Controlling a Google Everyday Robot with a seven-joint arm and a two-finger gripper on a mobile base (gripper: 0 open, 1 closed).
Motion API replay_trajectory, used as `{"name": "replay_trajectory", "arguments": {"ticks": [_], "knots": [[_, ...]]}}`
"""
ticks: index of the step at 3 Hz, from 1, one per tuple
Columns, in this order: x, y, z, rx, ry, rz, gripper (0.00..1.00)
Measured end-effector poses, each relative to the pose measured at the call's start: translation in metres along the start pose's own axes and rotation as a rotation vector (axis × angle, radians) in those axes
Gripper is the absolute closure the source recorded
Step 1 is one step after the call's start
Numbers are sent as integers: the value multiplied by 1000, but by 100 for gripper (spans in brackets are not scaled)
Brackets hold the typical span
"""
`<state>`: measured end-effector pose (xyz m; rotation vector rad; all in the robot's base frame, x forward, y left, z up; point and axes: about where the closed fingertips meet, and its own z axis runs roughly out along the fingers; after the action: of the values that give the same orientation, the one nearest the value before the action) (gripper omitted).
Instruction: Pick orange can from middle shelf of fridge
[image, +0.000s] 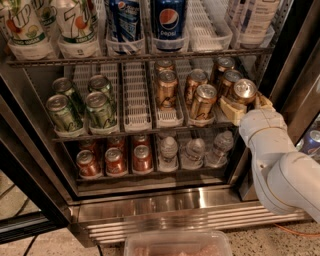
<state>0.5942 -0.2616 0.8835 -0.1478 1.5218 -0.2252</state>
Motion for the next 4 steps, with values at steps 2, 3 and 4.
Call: {"name": "replay_trajectory", "arguments": {"ticks": [2, 3, 4], "knots": [[5, -5, -29, -67, 60, -48, 100], [33, 10, -62, -179, 177, -99, 100], [48, 39, -92, -306, 272, -110, 100]]}}
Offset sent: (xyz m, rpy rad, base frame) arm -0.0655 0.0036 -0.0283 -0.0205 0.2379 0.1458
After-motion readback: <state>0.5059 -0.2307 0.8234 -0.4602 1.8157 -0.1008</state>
